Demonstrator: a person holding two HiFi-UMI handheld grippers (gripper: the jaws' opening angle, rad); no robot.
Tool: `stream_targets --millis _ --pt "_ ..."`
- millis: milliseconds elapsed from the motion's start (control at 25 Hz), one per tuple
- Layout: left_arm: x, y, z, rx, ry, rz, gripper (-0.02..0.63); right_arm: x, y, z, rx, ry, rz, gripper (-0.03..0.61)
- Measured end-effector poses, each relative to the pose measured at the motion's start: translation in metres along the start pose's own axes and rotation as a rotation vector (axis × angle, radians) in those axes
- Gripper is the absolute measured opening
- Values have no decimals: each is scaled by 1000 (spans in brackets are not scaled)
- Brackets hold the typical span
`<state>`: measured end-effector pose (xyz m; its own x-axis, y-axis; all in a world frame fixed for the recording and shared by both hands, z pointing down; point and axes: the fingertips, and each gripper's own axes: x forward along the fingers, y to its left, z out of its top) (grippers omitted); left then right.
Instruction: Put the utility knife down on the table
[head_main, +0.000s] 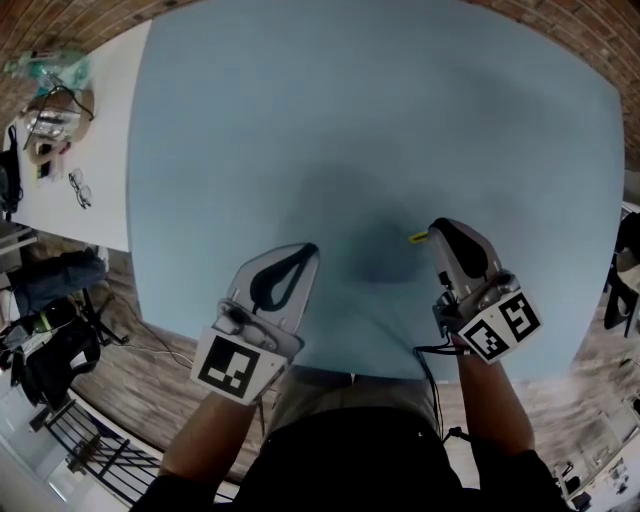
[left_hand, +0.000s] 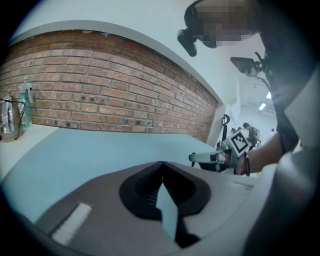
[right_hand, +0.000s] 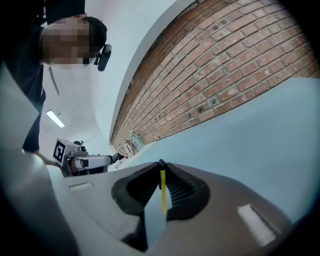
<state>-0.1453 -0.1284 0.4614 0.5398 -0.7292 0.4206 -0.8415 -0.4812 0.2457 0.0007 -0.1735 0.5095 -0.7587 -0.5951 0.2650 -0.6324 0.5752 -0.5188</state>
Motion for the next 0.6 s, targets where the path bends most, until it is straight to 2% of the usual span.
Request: stream_targets --millis 600 --pt "2 -10 -12 -10 23 -1 3 0 -5 -7 9 12 18 46"
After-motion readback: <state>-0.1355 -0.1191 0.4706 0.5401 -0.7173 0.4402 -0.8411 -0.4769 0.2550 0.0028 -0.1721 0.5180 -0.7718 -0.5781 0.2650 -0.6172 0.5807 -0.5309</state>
